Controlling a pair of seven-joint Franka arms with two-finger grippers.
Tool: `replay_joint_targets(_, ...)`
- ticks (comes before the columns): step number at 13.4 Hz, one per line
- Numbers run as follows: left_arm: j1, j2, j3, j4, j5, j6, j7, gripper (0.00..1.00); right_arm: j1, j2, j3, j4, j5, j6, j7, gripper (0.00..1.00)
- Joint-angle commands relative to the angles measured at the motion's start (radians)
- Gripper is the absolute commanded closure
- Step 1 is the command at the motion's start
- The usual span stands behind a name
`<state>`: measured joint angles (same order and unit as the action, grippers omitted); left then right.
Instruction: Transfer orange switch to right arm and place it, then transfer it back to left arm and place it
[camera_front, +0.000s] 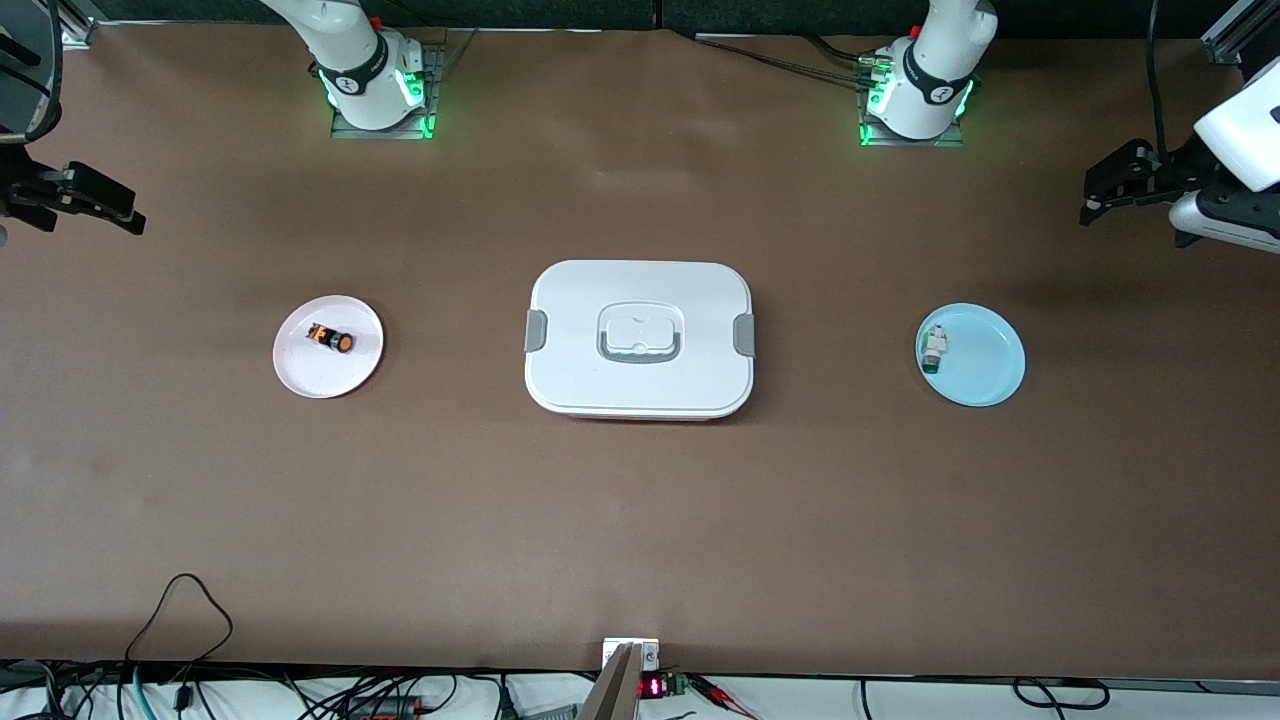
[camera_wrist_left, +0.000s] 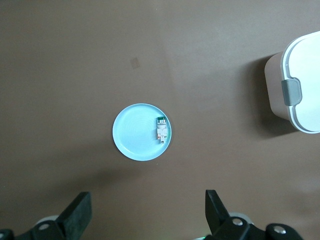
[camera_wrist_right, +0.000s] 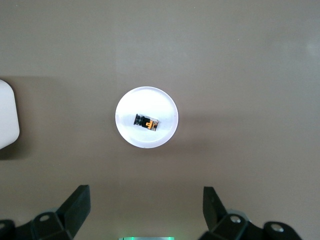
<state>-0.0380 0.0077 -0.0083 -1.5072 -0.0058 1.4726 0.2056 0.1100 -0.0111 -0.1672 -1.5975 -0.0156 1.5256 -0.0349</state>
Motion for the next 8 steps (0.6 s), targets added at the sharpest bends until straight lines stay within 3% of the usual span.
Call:
replay_joint_targets(1,-0.002,0.000,-0.007,0.019,0.021,-0.011,0.003,0.00,0.002,0.005,0.002,0.019,0.002,-0.021,0.007,0.00)
replay_joint_targets(8,-0.002,0.000,-0.005,0.019,0.021,-0.011,0.005,0.00,-0.001,0.014,0.000,0.021,0.003,-0.021,0.007,0.00)
